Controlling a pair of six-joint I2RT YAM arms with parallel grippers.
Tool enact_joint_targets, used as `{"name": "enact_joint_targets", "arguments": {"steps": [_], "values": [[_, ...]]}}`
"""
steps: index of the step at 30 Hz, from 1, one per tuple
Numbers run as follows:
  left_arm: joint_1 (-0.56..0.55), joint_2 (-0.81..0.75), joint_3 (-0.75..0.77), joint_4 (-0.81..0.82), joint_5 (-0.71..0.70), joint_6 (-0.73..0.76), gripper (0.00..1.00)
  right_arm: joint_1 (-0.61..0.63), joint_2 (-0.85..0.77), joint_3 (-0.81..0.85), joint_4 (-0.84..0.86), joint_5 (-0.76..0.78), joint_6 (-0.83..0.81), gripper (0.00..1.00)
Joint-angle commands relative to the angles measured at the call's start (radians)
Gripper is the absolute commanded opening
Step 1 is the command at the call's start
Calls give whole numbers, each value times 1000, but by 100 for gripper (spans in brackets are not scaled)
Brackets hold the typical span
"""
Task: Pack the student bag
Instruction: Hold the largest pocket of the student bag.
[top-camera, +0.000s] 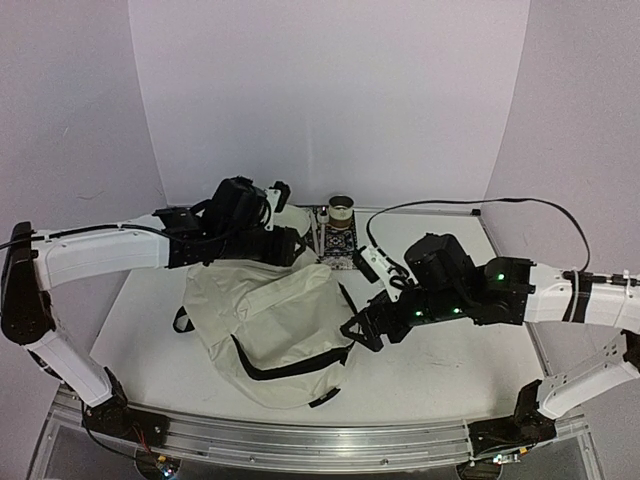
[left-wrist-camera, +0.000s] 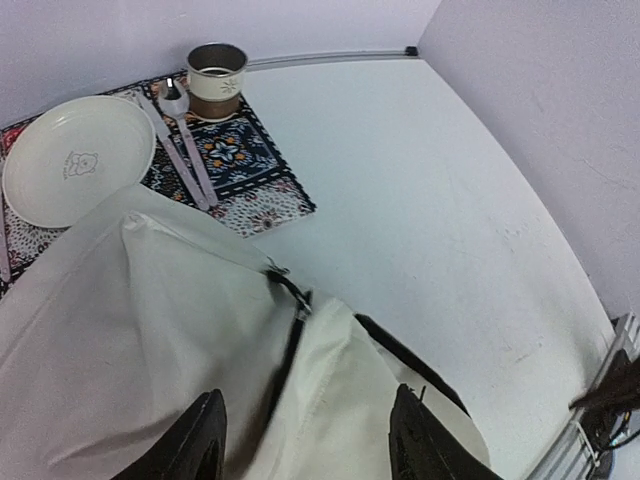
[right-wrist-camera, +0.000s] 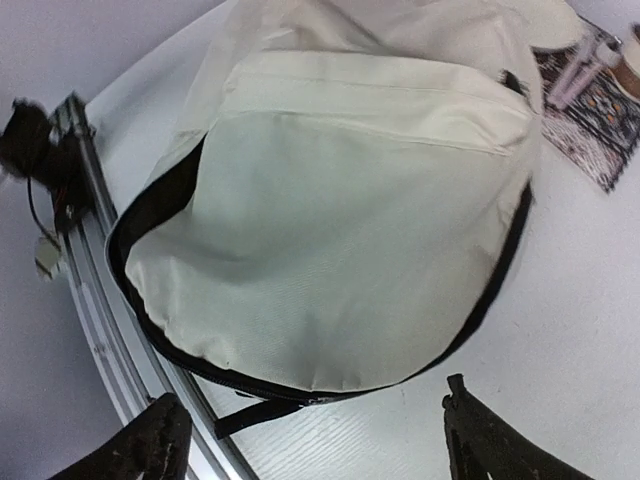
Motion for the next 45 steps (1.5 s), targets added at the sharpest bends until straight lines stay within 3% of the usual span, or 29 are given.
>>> {"name": "enact_joint_targets", "arguments": {"steps": [1,9,18,27,31,35,45], "values": [[-89,-81,-43,29,-18,5,57,3,-70,-30,-45,204,177,98],[-238,-155,-110,21,-27,14,56,-39,-61,-74,-40,227,406,98],[-404,-139,-106,-34,-97,124,57,-150,41,-160,164,-30,654,89],[-484,-12,23,-219,-111,223,57,-156,197,-168,324,-163,752,82],[-523,59,70,-264,-123,254,56,-157,244,-177,402,-203,790,74],[-554,112,125,-304,-133,277,55,-157,265,-176,434,-233,804,65],[-605,185,193,-362,-170,351,53,-157,264,-177,440,-247,799,58]]}}
